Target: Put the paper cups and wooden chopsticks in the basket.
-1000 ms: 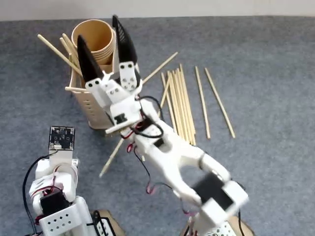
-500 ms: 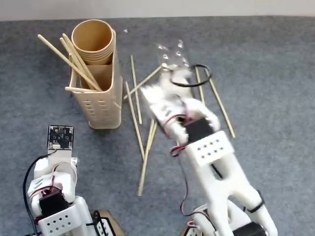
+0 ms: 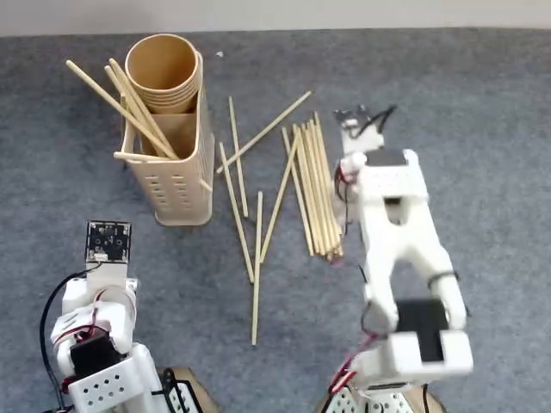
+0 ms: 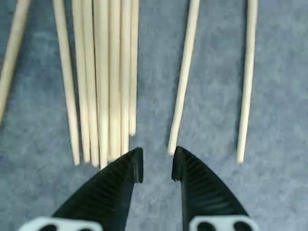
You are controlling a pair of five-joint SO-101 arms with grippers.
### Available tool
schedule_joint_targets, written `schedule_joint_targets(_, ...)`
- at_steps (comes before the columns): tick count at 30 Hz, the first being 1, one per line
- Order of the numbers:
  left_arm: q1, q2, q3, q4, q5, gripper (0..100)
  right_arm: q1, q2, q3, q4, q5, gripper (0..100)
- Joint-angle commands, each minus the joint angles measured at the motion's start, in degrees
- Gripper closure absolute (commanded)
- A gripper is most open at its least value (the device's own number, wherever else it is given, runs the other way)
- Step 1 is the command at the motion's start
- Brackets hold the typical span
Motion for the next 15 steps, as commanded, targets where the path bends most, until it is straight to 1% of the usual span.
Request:
schedule_joint_targets(1, 0.7, 0.0, -0.4, -0.1, -0.5, 83, -1.0, 6.4, -8.2, 0.0, 1.3, 88.4)
schedule_joint_targets(3, 0.7, 0.0, -0.4, -0.1, -0.5, 83, -0.9, 11.0, -10.9, -0.1, 2.7, 84.8)
schedule_joint_targets(6, 0.7, 0.0, -0.4, -0.1, -0.6, 83, 0.0, 18.0, -15.7, -0.1, 3.1, 72.4)
schedule_joint_targets(9, 0.7, 0.0, -0.3, -0.1, -0.6, 83, 1.2, 21.8, -22.5, 1.3, 6.7, 61.5)
schedule_joint_targets(11, 0.7, 0.0, -0.3, -0.1, -0.6, 83, 1.9, 22.6, -26.7, 3.8, 8.5, 58.7)
schedule_joint_targets(15, 0.7, 0.0, -0.3, -0.1, -0.6, 83, 3.3, 23.2, -34.0, 6.5, 12.9, 58.7)
